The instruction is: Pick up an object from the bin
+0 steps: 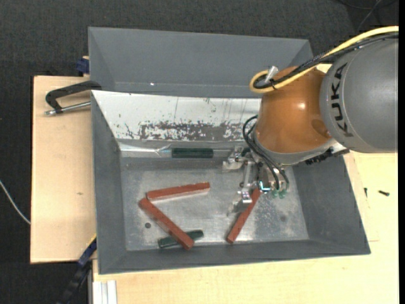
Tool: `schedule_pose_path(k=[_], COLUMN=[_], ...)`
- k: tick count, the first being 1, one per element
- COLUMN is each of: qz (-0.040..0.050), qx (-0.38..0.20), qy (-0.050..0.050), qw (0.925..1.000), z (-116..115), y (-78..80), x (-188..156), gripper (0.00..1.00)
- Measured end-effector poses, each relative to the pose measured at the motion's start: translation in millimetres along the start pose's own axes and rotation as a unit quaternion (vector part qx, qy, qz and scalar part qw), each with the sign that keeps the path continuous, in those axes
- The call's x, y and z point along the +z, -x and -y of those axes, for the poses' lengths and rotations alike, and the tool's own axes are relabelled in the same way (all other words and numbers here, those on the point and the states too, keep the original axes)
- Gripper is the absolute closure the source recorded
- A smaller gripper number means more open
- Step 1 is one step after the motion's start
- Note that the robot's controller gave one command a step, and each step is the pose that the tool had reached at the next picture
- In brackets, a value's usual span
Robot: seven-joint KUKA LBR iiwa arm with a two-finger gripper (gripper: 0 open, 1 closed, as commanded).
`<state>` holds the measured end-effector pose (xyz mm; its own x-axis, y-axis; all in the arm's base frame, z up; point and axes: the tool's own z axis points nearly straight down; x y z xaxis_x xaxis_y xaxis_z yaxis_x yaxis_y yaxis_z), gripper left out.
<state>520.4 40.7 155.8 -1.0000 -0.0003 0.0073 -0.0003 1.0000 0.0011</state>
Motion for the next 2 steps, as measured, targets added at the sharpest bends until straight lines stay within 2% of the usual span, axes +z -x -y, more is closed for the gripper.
schedule_pose_path(k=[1,2], qz=[0.0031,0.0031], qx=[0.0,-0.043], qy=[0.0,0.0], qw=[1.0,0.9991], z=[0,-24], y=[1.2,46.7], x=[-3,78], gripper=[0.0,1.0])
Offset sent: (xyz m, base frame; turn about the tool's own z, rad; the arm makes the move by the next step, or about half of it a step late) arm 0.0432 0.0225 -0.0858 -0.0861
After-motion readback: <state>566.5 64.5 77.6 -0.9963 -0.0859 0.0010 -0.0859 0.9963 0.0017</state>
